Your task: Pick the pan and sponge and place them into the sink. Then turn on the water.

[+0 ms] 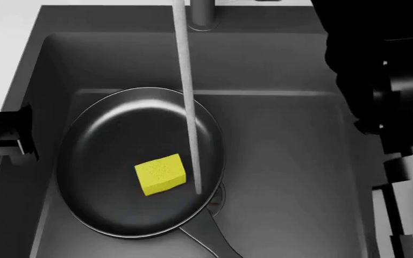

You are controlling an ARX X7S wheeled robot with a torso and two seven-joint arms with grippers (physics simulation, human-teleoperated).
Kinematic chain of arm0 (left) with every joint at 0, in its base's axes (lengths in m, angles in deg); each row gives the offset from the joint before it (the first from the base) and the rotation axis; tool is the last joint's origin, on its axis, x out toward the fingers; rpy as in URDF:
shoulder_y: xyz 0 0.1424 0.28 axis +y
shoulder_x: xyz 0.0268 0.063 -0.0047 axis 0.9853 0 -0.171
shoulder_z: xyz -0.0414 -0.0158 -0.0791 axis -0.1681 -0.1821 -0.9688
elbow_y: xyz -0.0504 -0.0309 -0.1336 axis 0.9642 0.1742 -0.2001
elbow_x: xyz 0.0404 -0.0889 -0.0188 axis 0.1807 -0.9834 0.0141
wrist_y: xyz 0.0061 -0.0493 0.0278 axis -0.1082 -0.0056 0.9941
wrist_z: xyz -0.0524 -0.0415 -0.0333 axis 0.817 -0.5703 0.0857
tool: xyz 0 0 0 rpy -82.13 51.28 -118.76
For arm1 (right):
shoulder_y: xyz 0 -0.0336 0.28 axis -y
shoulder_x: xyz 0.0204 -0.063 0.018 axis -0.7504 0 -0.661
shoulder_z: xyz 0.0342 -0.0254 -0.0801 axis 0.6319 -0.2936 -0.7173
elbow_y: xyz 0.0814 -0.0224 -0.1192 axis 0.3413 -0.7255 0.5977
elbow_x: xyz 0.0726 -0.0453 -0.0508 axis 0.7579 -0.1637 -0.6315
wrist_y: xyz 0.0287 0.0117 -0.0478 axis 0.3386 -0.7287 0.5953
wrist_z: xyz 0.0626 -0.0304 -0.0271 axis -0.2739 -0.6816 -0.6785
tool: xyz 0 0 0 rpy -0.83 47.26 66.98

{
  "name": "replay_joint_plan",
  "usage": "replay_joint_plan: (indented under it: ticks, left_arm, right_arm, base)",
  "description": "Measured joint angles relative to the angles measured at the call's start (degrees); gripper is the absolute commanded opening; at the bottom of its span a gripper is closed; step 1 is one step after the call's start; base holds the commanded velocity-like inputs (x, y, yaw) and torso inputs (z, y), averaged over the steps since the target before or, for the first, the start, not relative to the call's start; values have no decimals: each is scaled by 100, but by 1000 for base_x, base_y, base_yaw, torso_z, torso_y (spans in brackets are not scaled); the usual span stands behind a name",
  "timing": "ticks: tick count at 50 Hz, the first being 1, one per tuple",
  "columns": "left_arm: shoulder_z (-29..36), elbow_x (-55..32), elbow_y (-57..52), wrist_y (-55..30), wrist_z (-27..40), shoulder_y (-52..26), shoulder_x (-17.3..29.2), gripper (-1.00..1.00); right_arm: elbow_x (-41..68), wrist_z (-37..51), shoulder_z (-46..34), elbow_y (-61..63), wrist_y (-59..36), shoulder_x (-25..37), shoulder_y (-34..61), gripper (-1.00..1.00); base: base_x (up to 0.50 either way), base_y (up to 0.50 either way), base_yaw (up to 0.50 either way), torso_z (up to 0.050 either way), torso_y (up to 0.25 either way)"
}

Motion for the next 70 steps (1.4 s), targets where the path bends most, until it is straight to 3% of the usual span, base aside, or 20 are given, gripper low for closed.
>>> replay_joint_plan:
  ticks: [36,50,70]
  left_arm:
    - [-5,-92,48,34,58,13,49,100]
    - [-36,-228,85,-67,146,-165,101,100]
    - [-253,-866,104,-467,544,-513,262,100]
  right_arm:
    - [214,10,-119,840,-391,101,-277,100]
    - [842,652,27,2600,-1404,809,-695,100]
    - [2791,2060,880,4986,-3051,2150,-1327,100]
  base:
    - [0,0,0,0,0]
    - [0,0,0,0,0]
    - [0,0,0,0,0]
